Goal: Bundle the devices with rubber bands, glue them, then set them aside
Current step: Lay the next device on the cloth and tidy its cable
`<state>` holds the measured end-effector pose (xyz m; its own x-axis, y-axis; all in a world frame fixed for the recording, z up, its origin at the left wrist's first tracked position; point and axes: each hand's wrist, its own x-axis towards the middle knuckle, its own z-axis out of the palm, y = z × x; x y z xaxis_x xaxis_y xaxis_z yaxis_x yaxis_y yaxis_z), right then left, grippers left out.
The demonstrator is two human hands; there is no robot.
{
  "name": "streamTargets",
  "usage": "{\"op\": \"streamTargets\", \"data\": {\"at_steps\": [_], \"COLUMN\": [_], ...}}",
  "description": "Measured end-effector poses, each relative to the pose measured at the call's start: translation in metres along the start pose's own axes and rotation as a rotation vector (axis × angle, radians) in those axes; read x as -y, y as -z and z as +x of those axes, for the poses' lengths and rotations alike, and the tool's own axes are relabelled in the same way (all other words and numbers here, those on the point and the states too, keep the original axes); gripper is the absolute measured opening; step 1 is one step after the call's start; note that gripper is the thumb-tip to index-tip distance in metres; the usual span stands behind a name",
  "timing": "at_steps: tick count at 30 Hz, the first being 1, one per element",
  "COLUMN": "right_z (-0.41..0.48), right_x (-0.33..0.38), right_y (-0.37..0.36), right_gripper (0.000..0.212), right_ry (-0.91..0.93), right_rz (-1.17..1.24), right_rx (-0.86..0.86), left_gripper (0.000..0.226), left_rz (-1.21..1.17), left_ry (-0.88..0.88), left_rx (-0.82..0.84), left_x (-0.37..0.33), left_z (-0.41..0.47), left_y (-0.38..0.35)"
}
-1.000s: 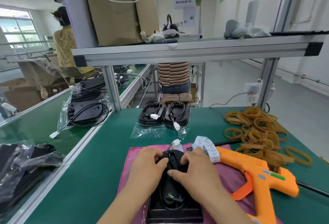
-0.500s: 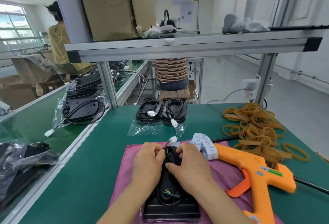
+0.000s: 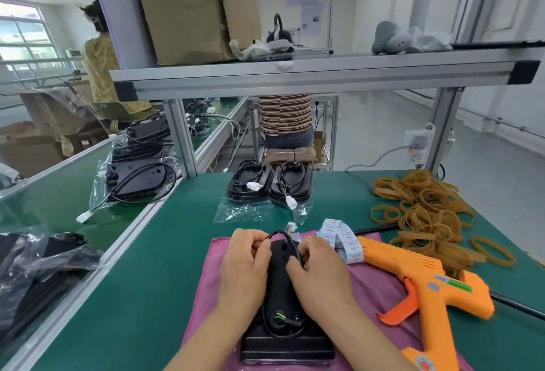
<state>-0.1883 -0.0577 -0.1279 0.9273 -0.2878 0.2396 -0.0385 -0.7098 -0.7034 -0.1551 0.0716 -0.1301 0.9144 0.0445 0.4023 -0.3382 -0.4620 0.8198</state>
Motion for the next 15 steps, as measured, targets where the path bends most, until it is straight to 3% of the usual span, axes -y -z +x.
{"op": "streamTargets", "data": {"at_steps": [7,15], "right_z": [-0.001,0.011], "right_x": [0.000,-0.004], "right_y": [0.001,0.009], "right_gripper": [0.017,0.020], "right_ry": [-0.023,0.036], "right_rz": [0.099,0.349], "right_rx": [-0.007,0.281], "left_gripper": [0.011,0.013], "left_rz": [0.007,0.011], "left_ry": [-0.007,0.034], "left_rx": [0.020,-0.023], "left_x": [-0.001,0.006], "left_z": [0.001,0.000], "left_y": [-0.001,0.001]}}
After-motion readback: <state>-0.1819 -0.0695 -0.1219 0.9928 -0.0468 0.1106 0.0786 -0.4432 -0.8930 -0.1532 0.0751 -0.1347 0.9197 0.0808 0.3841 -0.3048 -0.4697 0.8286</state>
